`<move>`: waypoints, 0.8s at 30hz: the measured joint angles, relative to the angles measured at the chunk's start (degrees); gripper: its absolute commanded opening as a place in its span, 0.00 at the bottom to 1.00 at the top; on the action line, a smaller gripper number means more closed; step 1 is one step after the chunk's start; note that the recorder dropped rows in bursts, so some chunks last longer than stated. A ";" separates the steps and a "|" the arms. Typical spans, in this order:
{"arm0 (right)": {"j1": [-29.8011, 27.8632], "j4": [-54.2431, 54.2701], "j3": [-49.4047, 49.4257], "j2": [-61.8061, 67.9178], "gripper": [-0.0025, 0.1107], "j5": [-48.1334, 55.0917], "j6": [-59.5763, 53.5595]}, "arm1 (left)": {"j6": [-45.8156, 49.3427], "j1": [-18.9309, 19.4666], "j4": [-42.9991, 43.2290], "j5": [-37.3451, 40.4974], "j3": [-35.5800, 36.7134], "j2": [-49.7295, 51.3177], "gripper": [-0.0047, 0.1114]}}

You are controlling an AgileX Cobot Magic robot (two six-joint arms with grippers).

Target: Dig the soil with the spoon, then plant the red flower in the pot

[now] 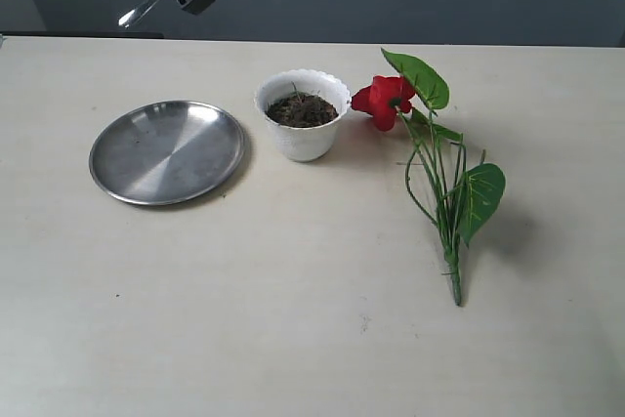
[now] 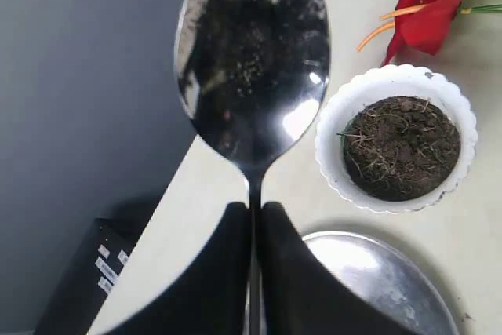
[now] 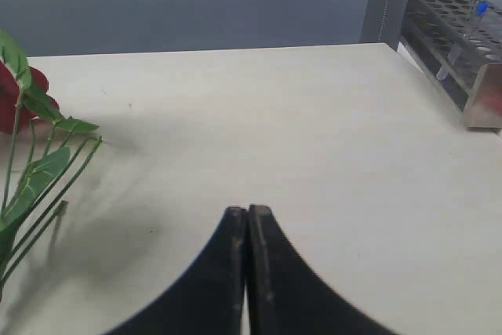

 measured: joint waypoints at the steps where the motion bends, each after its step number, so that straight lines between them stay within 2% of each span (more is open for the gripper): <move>1: 0.00 0.00 0.00 0.00 0.02 0.00 0.00 | 0.00 0.00 0.34 0.00 -0.38 0.00 0.04; 24: 0.00 0.00 0.00 0.00 0.02 0.00 0.00 | 5.12 0.00 2.99 -0.22 -0.91 1.39 0.04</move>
